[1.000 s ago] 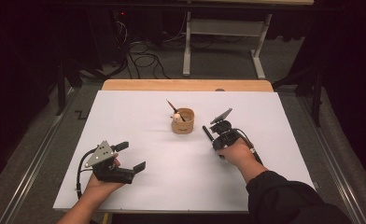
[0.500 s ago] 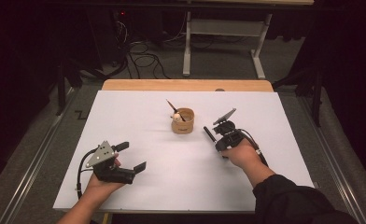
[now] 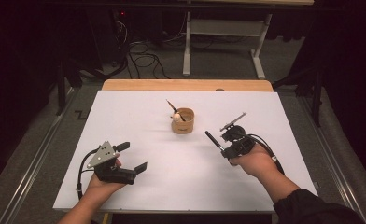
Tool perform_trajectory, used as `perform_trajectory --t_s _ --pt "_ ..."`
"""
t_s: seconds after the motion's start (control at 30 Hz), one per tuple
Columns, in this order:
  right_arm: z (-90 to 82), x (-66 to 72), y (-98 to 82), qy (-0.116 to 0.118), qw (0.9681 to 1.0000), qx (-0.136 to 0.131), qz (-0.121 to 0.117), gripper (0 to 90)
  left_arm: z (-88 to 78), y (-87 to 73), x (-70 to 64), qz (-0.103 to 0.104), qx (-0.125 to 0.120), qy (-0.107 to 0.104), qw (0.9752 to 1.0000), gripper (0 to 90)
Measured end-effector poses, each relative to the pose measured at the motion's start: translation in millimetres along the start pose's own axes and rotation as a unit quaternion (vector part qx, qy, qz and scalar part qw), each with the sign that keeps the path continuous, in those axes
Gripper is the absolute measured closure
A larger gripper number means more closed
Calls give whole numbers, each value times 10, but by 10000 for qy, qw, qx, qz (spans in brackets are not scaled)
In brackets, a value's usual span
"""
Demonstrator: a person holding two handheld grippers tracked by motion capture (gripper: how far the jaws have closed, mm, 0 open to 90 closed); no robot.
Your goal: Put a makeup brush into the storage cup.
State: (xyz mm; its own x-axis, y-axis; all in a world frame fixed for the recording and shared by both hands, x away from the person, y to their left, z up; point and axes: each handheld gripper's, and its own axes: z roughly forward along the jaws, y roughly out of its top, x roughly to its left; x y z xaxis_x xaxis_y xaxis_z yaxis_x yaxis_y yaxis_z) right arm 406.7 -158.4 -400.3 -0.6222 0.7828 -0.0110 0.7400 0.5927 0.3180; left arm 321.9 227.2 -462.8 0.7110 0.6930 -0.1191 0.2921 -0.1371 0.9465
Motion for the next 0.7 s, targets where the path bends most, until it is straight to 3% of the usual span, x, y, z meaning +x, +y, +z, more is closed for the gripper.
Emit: perform_trajectory --t_s 0.23,0.4,0.7 --pt "-121 34 -75 77 9998 -70 -152 782 18 -5 -31 155 54 35 9999 5" --pt "-171 78 -108 169 9988 -18 -455 781 30 -1 -53 222 49 60 9997 11" --pt "-229 169 -94 374 9932 3 -1101 782 32 -2 -75 342 81 97 9993 11"
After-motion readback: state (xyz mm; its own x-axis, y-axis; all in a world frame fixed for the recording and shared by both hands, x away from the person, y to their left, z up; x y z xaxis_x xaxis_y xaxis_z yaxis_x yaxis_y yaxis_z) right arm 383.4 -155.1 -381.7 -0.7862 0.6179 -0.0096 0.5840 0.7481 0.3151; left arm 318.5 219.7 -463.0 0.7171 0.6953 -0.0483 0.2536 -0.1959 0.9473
